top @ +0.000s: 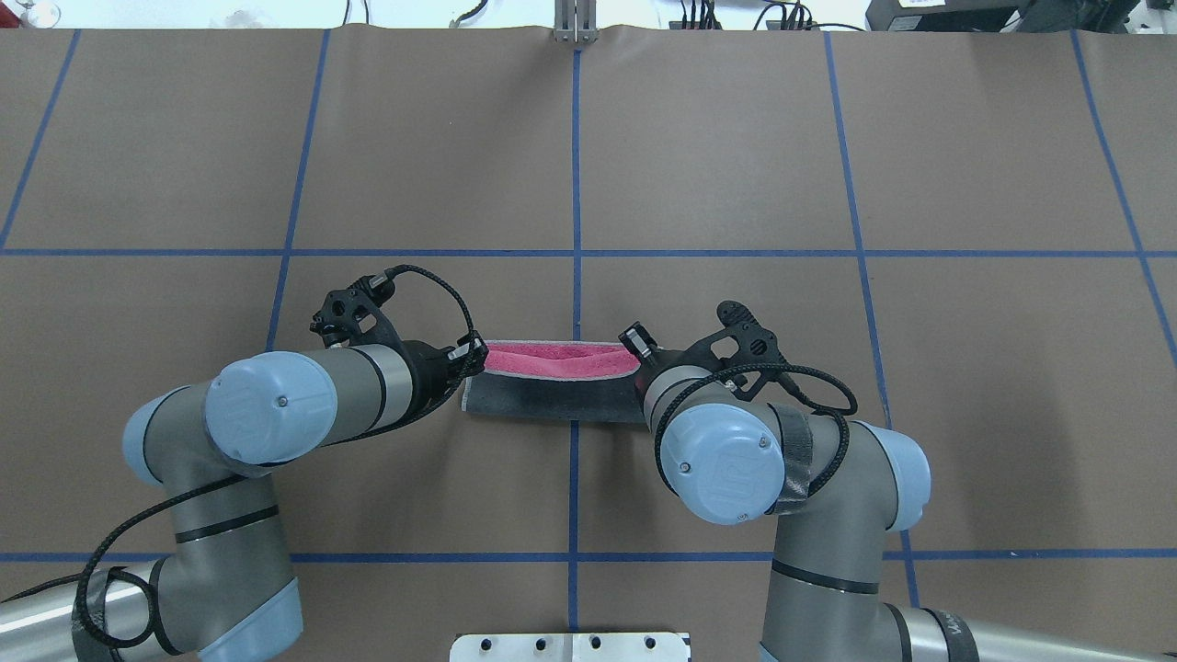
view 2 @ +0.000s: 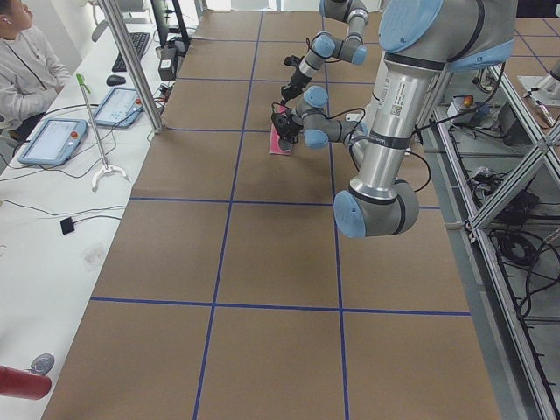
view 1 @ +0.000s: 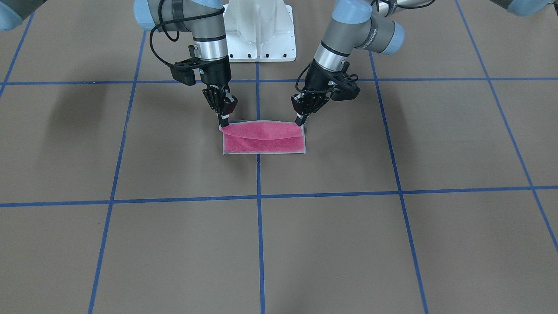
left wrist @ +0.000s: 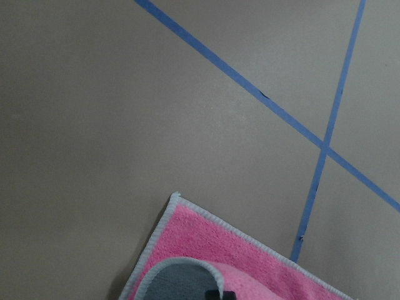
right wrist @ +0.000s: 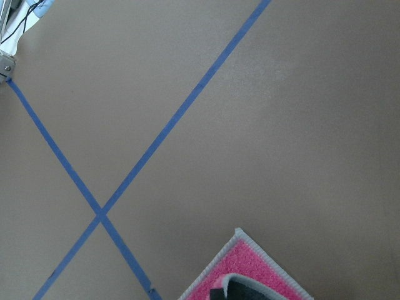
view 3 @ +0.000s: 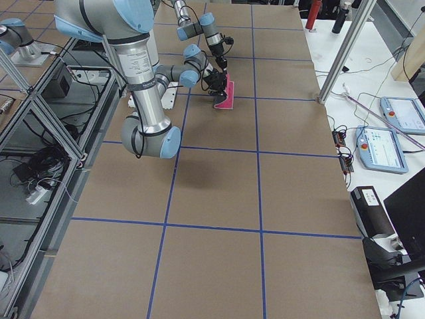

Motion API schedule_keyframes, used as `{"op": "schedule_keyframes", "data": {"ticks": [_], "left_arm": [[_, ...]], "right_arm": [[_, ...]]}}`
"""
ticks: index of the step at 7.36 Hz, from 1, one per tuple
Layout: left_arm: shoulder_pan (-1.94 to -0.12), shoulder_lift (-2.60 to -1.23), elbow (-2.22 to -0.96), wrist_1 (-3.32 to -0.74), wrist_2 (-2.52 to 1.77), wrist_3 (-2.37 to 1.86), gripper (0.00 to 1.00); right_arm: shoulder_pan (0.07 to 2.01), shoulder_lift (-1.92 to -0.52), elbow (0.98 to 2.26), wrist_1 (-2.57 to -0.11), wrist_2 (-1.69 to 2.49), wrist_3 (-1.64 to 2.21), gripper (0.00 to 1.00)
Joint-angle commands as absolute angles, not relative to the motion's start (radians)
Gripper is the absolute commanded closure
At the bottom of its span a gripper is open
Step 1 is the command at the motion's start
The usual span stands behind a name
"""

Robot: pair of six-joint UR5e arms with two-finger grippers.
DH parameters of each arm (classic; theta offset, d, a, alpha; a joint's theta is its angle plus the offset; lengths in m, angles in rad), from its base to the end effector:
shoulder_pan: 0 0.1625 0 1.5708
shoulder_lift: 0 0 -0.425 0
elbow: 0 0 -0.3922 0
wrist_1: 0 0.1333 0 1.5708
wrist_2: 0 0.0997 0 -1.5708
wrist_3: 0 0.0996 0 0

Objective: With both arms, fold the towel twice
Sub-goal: 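Lift both corners and fold them over onto the far edge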

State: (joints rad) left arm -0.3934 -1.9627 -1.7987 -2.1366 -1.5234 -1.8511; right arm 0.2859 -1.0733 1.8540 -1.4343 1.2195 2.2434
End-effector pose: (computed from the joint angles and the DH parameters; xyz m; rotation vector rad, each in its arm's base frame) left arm 0.5116 -0.3618 0.2724 0.1107 1.2034 -0.6196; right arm -0.5440 -0.3346 0.2377 0.1531 -1.0014 1.0406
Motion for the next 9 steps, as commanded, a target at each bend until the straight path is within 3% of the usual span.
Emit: {"op": "schedule_keyframes", "data": {"ticks": [1, 2, 3, 4, 5, 6, 9], "left_arm": [[-0.394, -1.974, -1.775, -2.138, -1.523, -1.851, 1.0], [-0.394, -1.989, -1.757, -2.138, -1.523, -1.852, 1.0], [-0.397, -1.997, -1.746, -2.141, -1.522, -1.85, 0.97], [-0.402, -1.997, -1.746, -2.138, -1.522, -1.844, 0.56], [-0.414, -1.999, -1.743, -2.135, -1.523, -1.756, 0.21], [-0.431, -1.999, -1.743, -2.134, -1.528, -1.725, 0.01], [-0.436, -2.011, -1.746, -2.138, -1.531, -1.726, 0.01]], "right_arm": [[0.287, -1.065, 1.845, -1.434, 1.22, 2.243, 1.0], [0.293, -1.063, 1.845, -1.434, 1.22, 2.244, 0.89], [0.302, -1.063, 1.842, -1.436, 1.223, 2.243, 0.6], [0.323, -1.057, 1.839, -1.437, 1.253, 2.197, 0.27], [0.349, -1.019, 1.803, -1.437, 1.287, 2.163, 0.01], [0.371, -0.999, 1.772, -1.437, 1.293, 2.152, 0.0], [0.434, -0.994, 1.778, -1.419, 1.394, 2.054, 0.0]]}}
